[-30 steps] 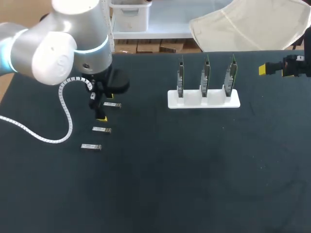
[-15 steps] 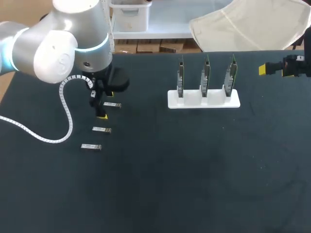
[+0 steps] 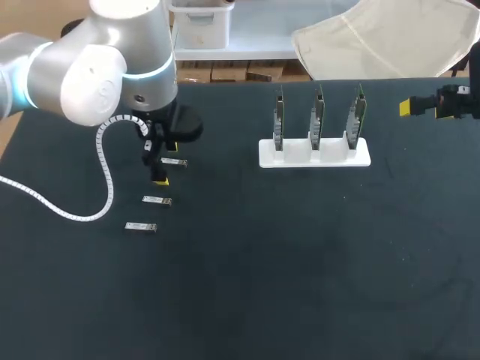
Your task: Pick up the optical module with the left hand, and insert it into the network port with the right hand.
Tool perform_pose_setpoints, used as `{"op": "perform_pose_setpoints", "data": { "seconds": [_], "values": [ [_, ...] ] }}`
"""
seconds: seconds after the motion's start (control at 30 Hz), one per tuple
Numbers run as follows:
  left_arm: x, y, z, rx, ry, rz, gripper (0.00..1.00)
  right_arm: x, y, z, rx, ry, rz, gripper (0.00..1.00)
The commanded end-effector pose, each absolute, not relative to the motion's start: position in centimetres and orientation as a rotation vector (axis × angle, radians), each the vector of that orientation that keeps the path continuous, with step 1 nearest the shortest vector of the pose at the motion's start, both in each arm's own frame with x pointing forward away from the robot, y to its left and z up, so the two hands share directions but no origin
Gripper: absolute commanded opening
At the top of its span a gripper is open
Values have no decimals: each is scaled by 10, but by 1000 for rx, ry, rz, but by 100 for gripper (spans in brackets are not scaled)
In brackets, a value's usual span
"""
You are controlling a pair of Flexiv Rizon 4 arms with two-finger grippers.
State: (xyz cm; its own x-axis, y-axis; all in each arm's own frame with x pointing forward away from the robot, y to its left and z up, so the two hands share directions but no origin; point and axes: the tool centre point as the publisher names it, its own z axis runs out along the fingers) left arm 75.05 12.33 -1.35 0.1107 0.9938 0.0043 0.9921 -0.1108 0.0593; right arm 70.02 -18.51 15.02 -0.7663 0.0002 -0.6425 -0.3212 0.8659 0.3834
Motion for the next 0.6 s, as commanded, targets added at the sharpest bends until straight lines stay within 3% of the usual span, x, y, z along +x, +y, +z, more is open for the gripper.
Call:
{"op": "perform_pose_setpoints", "data": {
  "seconds": [0.03, 0.2, 0.27, 0.3, 0.33, 0.6],
  "values": [
    [753, 124, -15, 2314, 2074, 59, 100, 700, -185, 150, -231, 2374, 636, 100],
    [752, 125, -17, 2319, 2075, 43, 100, 700, -185, 150, -231, 2374, 636, 100],
    [752, 125, -18, 2320, 2074, 41, 45, 700, -185, 150, -231, 2374, 636, 100],
    [752, 125, -18, 2321, 2075, 40, 9, 700, -185, 150, -231, 2374, 636, 100],
    [752, 125, -18, 2321, 2076, 39, 0, 700, -185, 150, -231, 2374, 636, 100],
    [750, 127, -20, 2308, 2097, 38, 0, 700, -185, 150, -231, 2374, 636, 100]
  ]
}}
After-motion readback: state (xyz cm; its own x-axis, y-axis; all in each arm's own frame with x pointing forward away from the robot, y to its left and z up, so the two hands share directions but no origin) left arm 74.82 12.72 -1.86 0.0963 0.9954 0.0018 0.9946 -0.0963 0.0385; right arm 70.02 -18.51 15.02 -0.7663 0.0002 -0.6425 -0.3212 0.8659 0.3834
